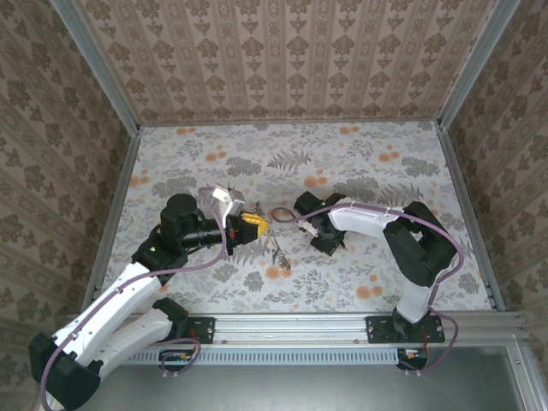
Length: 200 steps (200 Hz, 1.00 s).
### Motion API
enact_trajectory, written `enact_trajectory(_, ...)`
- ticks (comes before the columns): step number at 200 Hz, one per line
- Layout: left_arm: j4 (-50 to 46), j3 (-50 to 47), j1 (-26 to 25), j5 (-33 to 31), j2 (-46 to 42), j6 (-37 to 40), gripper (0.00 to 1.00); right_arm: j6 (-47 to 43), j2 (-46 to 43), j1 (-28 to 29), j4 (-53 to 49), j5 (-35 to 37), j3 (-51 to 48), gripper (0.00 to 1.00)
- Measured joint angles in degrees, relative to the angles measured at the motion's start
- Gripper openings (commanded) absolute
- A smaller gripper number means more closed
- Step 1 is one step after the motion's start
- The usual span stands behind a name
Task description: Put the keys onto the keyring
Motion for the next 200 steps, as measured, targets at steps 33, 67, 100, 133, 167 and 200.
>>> enact_trajectory(33, 0.0, 0.0, 0.0, 0.0, 0.0, 0.0, 0.0, 0.0, 0.0, 0.0, 0.2, -0.1, 0.1, 0.02)
enact_trajectory(67, -0.5, 0.0, 0.0, -0.1, 0.0, 0.0, 0.0, 0.2, -4.1, 0.0, 0.9, -1.9, -1.3, 0.0)
enact_trajectory(100, -2.4, 0.1, 0.0, -0.4, 0.0, 0.6, 0.0, 0.7, -18.3, 0.0, 3.9, -7.6, -6.4, 0.0)
enact_trajectory(133, -6.3, 1.6, 0.0, -1.2, 0.0, 1.6, 0.0, 1.4, -37.2, 0.0, 10.5, -18.3, -11.8, 0.0)
enact_trajectory(167, -11.0, 5.9, 0.0, -1.6, 0.1, 3.1, 0.0, 3.1, -50.2, 0.1, 19.3, -30.9, -13.8, 0.0)
enact_trajectory(200, -14.3, 9.8, 0.0, -1.6, 0.1, 4.3, 0.0, 5.0, -49.8, 0.4, 22.5, -36.7, -12.5, 0.0)
